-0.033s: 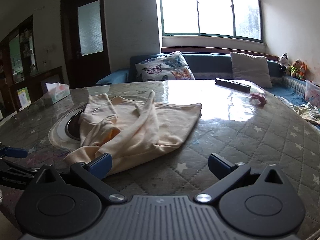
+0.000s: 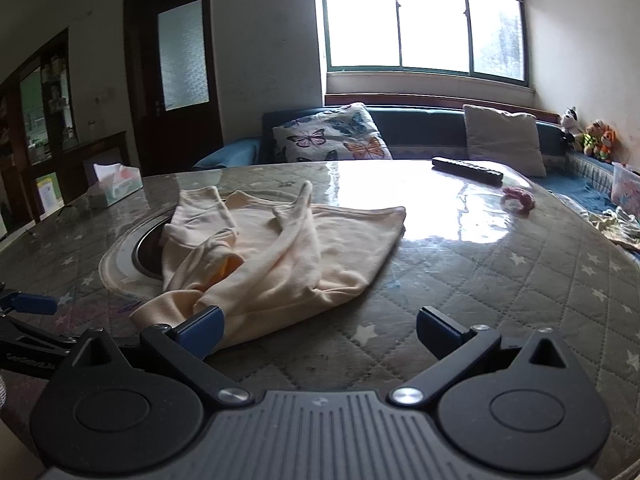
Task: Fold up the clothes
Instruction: 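Move both grippers toward the crumpled cream sweatshirt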
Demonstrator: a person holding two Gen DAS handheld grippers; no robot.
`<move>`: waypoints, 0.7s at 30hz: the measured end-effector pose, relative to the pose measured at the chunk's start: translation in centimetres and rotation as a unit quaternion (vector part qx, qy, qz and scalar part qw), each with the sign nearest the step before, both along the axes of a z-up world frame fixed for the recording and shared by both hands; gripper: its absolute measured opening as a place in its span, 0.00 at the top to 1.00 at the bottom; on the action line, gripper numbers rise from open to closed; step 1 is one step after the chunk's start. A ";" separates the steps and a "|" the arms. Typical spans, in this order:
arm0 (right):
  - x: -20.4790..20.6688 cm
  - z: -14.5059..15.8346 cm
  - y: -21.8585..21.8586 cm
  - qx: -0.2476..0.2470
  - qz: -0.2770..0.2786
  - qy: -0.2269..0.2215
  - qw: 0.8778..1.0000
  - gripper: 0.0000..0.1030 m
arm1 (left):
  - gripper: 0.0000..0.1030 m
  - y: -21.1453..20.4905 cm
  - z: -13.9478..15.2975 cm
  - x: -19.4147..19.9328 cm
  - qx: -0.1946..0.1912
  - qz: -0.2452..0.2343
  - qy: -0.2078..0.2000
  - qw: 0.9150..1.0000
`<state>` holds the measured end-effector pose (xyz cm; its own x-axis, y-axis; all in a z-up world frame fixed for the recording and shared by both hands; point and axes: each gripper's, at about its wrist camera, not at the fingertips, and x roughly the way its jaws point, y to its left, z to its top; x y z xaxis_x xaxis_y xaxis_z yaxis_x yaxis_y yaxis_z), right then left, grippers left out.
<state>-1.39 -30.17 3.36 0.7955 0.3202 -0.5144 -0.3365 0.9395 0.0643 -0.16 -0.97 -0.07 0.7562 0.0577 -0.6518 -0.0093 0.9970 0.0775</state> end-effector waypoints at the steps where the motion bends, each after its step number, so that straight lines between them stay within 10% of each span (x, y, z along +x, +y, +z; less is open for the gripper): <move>1: -0.1 0.0 0.1 -0.001 0.004 -0.001 1.000 0.00 | 0.00 -0.1 0.0 -0.1 0.000 0.001 0.000 1.000; 21: -0.6 -0.3 1.5 -0.025 0.048 0.003 0.999 0.00 | 0.00 -3.8 -0.1 -1.6 0.003 0.016 0.013 1.000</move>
